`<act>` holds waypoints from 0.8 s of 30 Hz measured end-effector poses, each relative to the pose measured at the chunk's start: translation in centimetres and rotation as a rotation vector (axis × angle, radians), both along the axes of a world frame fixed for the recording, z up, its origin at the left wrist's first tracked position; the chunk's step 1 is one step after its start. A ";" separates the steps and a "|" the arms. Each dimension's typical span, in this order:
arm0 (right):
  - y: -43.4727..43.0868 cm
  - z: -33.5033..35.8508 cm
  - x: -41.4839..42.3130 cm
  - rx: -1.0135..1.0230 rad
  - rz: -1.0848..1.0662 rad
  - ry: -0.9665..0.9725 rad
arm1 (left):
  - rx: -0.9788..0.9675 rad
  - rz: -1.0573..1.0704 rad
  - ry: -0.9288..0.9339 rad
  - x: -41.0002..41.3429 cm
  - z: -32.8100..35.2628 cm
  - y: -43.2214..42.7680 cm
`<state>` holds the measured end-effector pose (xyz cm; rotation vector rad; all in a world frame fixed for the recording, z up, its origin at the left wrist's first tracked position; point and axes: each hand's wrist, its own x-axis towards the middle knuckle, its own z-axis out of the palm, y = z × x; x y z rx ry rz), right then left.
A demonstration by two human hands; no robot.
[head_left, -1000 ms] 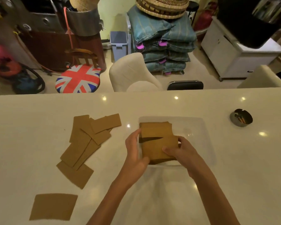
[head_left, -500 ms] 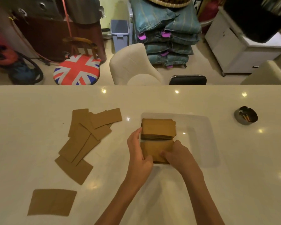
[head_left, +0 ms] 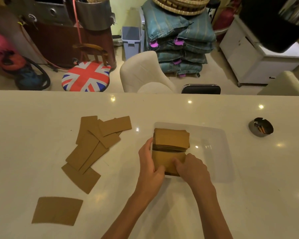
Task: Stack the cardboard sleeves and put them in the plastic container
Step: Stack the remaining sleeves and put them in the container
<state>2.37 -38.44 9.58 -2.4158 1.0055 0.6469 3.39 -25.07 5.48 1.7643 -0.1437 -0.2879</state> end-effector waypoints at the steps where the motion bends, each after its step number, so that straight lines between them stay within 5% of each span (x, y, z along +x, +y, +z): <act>1: 0.0 0.6 -0.4 -0.019 0.004 -0.006 | -0.015 -0.007 0.007 -0.1 0.3 0.5; 6: 1.8 6.1 -2.4 -0.094 -0.006 -0.427 | 0.144 0.288 -0.108 -1.6 0.3 7.8; 9: 5.8 8.5 -2.0 0.138 0.092 -0.693 | 0.404 0.556 -0.121 -3.0 -1.7 13.7; 16: 14.9 1.6 1.2 0.366 0.462 -0.471 | 0.900 0.676 0.052 -6.5 -4.6 19.6; 24: 18.4 -2.6 11.0 0.018 0.324 -0.406 | 0.761 0.556 -0.114 -2.6 -6.0 22.4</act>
